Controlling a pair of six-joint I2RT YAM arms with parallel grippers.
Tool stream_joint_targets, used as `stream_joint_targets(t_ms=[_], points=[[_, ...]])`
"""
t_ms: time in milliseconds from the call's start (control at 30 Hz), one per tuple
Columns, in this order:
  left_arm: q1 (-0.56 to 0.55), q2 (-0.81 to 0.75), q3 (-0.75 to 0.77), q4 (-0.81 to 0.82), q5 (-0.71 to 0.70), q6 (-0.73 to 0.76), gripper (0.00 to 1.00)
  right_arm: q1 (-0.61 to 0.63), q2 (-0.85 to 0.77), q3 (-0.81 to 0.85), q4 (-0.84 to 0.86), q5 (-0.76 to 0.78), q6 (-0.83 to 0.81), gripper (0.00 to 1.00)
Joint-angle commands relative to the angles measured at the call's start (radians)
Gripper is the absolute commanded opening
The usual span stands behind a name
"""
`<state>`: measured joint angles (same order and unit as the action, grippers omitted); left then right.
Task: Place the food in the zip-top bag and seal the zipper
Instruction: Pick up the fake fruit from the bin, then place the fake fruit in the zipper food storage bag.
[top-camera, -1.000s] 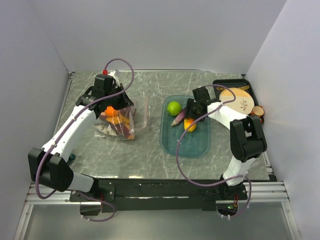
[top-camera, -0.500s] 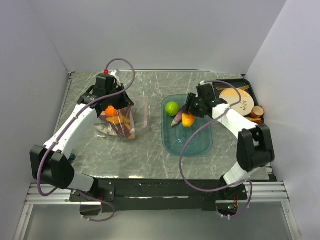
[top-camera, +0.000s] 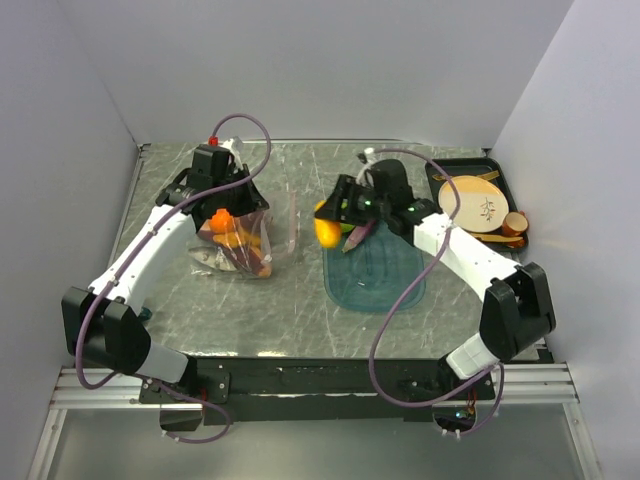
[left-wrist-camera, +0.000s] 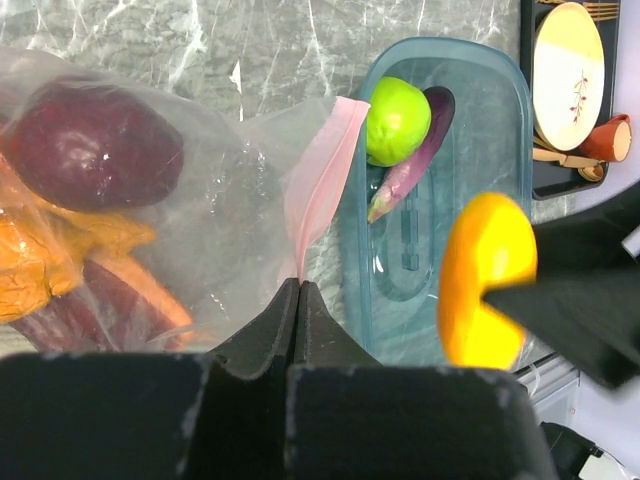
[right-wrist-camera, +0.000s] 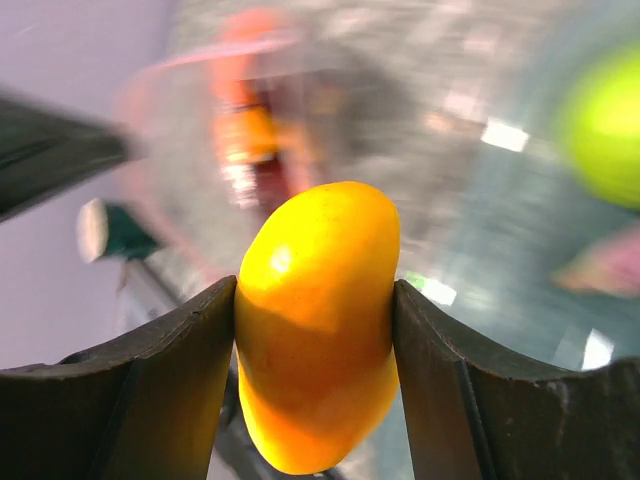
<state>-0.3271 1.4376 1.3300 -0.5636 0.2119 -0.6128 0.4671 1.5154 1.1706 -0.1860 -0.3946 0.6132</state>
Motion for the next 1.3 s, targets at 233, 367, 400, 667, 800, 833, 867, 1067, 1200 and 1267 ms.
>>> stream_joint_targets(t_ms=[233,367,400,667,800,833,867,1067,1200,1267], points=[[-0.003,-0.043,0.014,0.030,0.020,0.005,0.01,0.136,0.163,0.234,0.051,-0.092,0.033,0.15],[-0.003,-0.062,0.008,0.025,0.017,0.008,0.01,0.153,0.225,0.277,0.036,-0.096,0.036,0.15],[-0.003,-0.068,0.008,0.024,0.017,0.008,0.01,0.160,0.235,0.294,0.033,-0.095,0.034,0.16],[-0.003,-0.101,-0.015,0.033,0.058,0.001,0.01,0.166,0.361,0.359,0.071,-0.105,0.089,0.18],[-0.003,-0.109,-0.021,0.033,0.057,-0.001,0.01,0.168,0.410,0.419,0.042,-0.069,0.102,0.18],[-0.003,-0.111,-0.023,0.031,0.057,-0.001,0.01,0.169,0.419,0.426,0.031,-0.046,0.105,0.18],[-0.003,-0.111,-0.025,0.030,0.057,-0.001,0.01,0.173,0.422,0.432,0.026,-0.033,0.108,0.19],[-0.003,-0.108,-0.025,0.031,0.075,0.004,0.01,0.203,0.430,0.472,-0.001,0.036,0.079,0.23],[-0.004,-0.100,-0.026,0.025,0.075,0.004,0.01,0.237,0.411,0.479,-0.004,0.086,0.054,0.29],[-0.003,-0.108,-0.031,0.033,0.069,0.001,0.01,0.251,0.402,0.474,-0.013,0.109,0.037,0.32]])
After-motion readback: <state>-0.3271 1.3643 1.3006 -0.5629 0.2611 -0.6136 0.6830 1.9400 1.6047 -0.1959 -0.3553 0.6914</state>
